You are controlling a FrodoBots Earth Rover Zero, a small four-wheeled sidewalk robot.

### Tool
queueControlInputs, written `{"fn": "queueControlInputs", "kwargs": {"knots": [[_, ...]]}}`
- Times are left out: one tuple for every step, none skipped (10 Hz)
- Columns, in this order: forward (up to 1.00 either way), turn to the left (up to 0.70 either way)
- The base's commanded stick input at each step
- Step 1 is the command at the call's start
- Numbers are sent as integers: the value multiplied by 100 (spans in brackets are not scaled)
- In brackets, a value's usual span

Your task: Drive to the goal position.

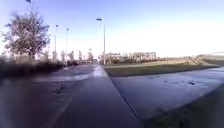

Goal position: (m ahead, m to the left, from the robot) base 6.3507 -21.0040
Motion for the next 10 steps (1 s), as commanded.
{"fn": "queueControlInputs", "kwargs": {"knots": [[70, 0], [70, 0], [70, 0], [70, 0], [70, 0], [70, 0], [70, -1], [70, -5], [70, -28], [70, -35]]}}
